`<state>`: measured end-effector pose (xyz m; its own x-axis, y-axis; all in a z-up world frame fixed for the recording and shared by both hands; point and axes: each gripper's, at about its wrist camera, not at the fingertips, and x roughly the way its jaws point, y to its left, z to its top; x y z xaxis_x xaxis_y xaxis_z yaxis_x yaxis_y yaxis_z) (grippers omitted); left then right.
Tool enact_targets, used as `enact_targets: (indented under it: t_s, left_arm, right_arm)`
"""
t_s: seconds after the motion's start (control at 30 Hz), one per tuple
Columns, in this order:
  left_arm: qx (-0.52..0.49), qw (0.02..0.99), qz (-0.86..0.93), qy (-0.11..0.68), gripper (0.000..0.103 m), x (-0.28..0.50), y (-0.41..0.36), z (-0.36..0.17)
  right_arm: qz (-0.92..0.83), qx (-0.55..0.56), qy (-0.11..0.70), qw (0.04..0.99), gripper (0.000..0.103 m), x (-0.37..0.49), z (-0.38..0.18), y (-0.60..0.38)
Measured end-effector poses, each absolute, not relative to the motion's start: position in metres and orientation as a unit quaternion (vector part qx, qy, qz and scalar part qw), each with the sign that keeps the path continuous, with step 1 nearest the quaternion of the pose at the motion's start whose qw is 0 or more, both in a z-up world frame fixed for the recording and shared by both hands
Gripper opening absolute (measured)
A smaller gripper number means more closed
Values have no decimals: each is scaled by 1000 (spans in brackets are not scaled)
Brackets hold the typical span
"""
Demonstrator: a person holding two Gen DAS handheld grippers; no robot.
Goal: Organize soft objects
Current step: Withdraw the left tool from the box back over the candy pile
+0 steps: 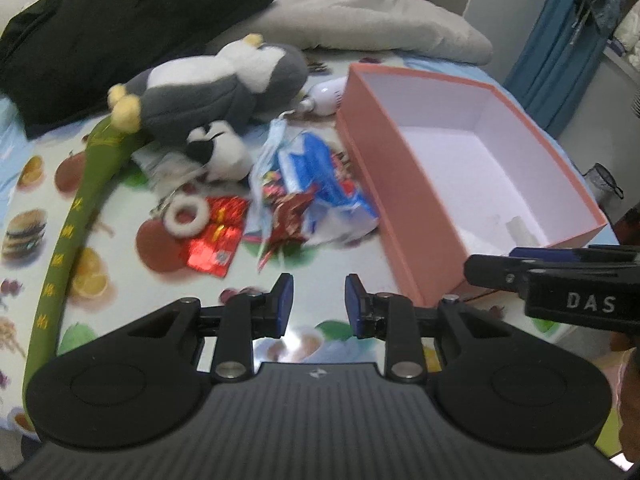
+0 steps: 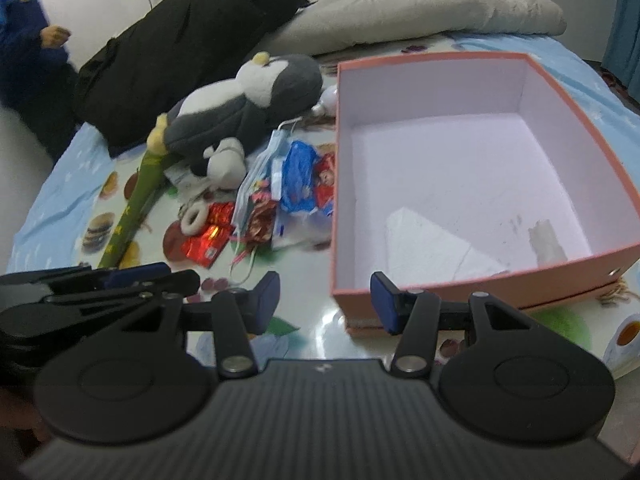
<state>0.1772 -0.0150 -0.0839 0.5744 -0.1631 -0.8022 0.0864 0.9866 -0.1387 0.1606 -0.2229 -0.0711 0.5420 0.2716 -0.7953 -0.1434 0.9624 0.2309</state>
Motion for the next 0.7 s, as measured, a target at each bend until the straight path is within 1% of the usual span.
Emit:
enact_targets:
  t_s: [0.7]
  left_arm:
    - [-95,876,3,473,33,129,65,-105]
  right_arm:
    - [174,52,471,863,53,116,-85,-163]
